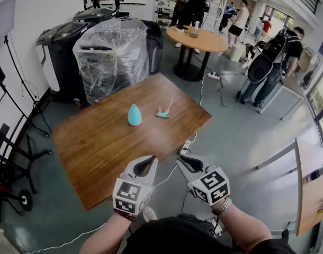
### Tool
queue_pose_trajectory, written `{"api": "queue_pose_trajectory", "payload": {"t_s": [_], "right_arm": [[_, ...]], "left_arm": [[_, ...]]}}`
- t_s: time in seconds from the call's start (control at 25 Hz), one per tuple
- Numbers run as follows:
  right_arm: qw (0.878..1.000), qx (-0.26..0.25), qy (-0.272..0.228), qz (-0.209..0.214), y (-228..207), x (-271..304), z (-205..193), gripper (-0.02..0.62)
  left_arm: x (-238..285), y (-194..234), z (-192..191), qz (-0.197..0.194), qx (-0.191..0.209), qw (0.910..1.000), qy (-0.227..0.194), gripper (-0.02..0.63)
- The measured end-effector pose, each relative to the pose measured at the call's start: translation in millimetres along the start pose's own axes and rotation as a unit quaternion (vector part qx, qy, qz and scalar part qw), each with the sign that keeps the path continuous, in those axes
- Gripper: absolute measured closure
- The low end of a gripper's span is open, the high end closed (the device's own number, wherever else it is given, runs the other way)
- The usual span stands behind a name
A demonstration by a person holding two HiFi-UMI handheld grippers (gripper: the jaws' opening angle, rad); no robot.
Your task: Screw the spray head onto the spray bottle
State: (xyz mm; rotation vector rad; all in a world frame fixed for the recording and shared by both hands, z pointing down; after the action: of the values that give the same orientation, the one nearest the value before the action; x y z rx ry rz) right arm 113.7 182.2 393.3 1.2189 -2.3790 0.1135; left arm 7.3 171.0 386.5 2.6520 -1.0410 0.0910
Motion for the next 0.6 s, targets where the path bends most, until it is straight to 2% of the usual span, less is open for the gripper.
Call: {"api": "queue_pose_trajectory", "payload": {"t_s": [0.32,0.6], "right_arm": [[0.999,-0.025,0.024,0.006,-11,40,9,0.552],[0.999,-0.022,0.036,0.017,-38,75,-1,0.549]], "left_arm": [[6,30,6,-0.004,0.005,0.9999,0.008,0.593],[30,56,2,0.009,0.006,0.9997,0.022,0.592]]}}
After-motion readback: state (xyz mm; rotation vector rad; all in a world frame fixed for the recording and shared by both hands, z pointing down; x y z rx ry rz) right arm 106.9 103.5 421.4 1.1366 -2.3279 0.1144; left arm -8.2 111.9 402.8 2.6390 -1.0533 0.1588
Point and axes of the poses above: the fingertips, and each gripper's own axes: x forward along the fingers, y to its left, z out of its top, the point moved 3 cm from there along -x, backward along the fingers, and after that the axes turned 6 degrees about -x, right-handed, at the moved point
